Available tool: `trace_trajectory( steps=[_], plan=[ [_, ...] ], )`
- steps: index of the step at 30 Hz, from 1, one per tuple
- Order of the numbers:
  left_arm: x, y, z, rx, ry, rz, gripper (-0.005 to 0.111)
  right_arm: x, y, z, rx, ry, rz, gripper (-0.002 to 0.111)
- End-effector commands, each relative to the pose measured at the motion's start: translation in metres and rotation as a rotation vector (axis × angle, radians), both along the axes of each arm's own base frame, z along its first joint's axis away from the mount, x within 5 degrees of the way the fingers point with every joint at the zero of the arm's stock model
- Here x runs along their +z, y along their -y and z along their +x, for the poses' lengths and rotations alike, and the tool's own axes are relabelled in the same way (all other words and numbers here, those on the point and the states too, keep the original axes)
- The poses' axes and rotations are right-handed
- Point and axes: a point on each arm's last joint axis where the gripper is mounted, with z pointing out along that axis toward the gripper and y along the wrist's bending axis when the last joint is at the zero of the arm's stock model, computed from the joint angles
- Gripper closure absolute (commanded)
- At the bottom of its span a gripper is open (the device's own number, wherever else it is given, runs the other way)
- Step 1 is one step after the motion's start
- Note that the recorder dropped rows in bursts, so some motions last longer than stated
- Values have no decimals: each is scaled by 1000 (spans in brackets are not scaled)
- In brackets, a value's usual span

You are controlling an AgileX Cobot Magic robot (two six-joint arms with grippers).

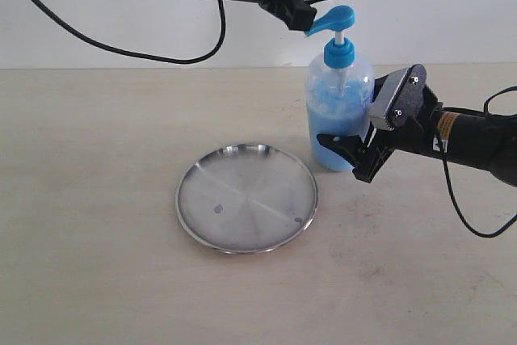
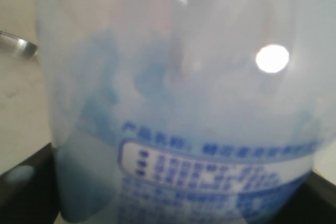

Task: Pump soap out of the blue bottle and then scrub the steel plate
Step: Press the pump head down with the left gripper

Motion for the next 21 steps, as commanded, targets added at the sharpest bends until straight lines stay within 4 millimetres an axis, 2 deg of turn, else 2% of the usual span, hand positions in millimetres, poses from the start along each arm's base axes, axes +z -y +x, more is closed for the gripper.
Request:
trace_trajectory(
  steps=[1, 12, 21],
  plan=[
    [-14, 4, 4, 1, -36, 15, 103, -15, 6, -3, -17, -66, -108, 58],
    [-26, 3, 3, -12, -68, 104, 103, -14, 6, -2, -29, -66, -101, 58],
    [-62, 8, 9, -43, -150, 150, 103, -14, 6, -2, -33, -63, -93, 58]
  ],
)
